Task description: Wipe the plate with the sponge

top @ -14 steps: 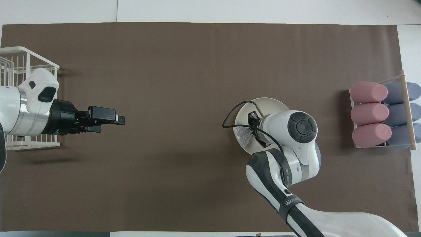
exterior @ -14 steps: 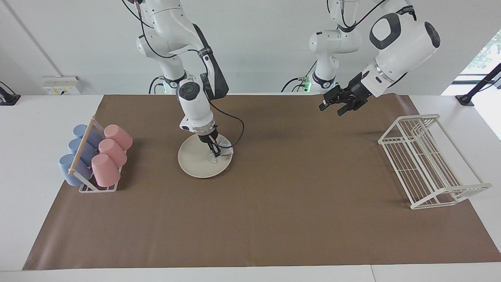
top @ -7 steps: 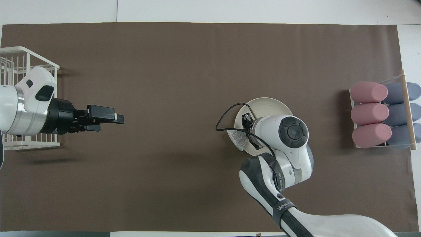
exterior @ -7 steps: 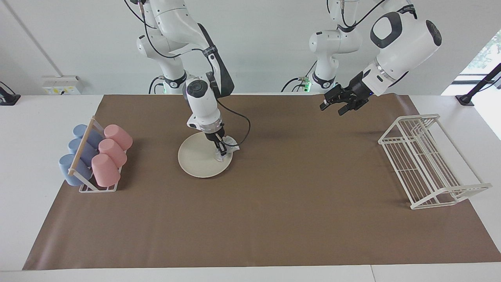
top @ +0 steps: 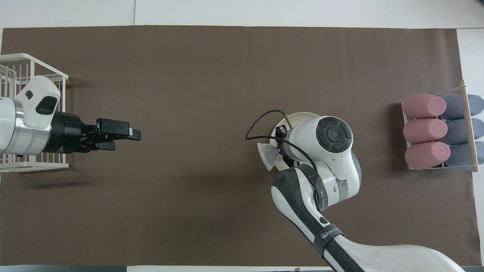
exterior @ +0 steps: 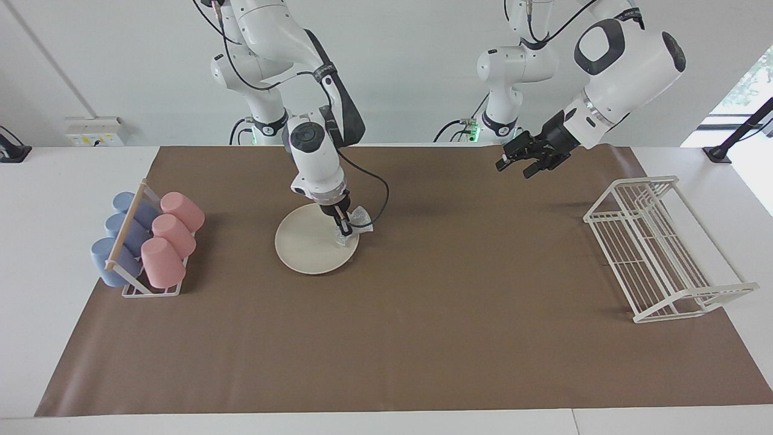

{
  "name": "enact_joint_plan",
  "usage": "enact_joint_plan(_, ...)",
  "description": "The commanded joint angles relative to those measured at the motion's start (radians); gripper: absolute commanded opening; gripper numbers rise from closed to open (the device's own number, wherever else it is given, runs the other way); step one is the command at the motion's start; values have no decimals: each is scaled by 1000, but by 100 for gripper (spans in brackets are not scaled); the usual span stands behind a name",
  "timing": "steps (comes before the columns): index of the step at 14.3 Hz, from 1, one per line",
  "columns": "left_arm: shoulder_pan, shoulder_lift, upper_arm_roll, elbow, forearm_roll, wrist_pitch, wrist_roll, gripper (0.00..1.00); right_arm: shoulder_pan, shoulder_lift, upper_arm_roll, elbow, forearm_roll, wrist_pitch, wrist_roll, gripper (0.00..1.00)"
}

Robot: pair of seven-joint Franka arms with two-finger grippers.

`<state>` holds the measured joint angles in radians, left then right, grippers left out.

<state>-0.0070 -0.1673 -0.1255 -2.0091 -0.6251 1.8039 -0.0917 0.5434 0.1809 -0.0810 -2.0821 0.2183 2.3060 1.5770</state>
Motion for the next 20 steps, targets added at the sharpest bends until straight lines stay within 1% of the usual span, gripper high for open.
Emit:
enact_joint_plan(1,-4,-23,-5,-74,-138,52,4,100,-5,5,3,147,7,-161,66,0)
enact_joint_plan(4,-8,-15,-5,-126,-305,75,130,100,1,6,1,261,-8,-290,118,0)
enact_joint_plan(6,-8,-3,-5,-169,-453,83,241,100,12,8,4,325,-60,-321,179,0)
enact_joint_plan(8,-17,12,-8,-209,-574,84,354,100,68,15,7,394,-126,-365,269,0)
enact_joint_plan(10,-86,25,-9,-238,-645,136,404,100,102,32,7,454,-134,-385,369,0)
enact_joint_plan(12,-155,29,-8,-269,-761,192,458,100,121,41,7,485,-135,-401,412,0)
enact_joint_plan(16,-171,69,-9,-275,-840,201,535,100,122,46,7,496,-160,-419,416,0)
enact_joint_plan(18,-206,72,-11,-272,-886,212,547,99,122,46,7,496,-160,-419,414,0)
enact_joint_plan(20,-211,87,-14,-258,-915,230,553,99,122,46,7,496,-160,-419,416,0)
